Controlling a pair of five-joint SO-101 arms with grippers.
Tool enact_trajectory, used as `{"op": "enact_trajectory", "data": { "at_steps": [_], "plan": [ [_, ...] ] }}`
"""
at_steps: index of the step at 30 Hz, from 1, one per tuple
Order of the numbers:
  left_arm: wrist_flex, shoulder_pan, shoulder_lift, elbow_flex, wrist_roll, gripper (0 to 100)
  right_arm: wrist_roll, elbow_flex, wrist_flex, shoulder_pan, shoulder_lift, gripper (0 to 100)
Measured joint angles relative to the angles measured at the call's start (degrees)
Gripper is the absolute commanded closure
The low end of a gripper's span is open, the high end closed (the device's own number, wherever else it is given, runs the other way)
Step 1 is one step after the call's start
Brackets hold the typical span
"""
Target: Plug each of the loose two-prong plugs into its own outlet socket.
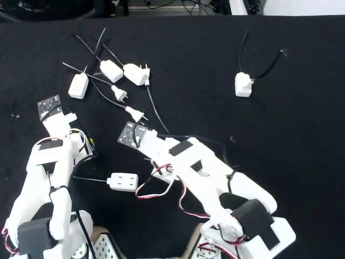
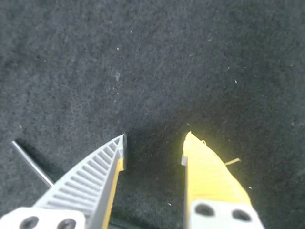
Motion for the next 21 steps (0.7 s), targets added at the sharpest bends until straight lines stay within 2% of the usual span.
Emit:
{"op": "enact_trajectory", "data": {
  "at_steps": [7,10,13,21],
  "plan": [
    [0.00,0.00,0.00,0.00,0.00,80,0.00,0.00,-0.97,-1.58,0.00,81.5],
    [0.00,0.00,0.00,0.00,0.00,80,0.00,0.00,-1.32,-1.93,0.00,87.9],
    [0.00,0.00,0.00,0.00,0.00,80,0.00,0.00,-1.49,-1.93,0.00,99.0],
    [0.00,0.00,0.00,0.00,0.00,80,0.00,1.14,-2.11,-1.93,-1.49,98.8]
  ]
}}
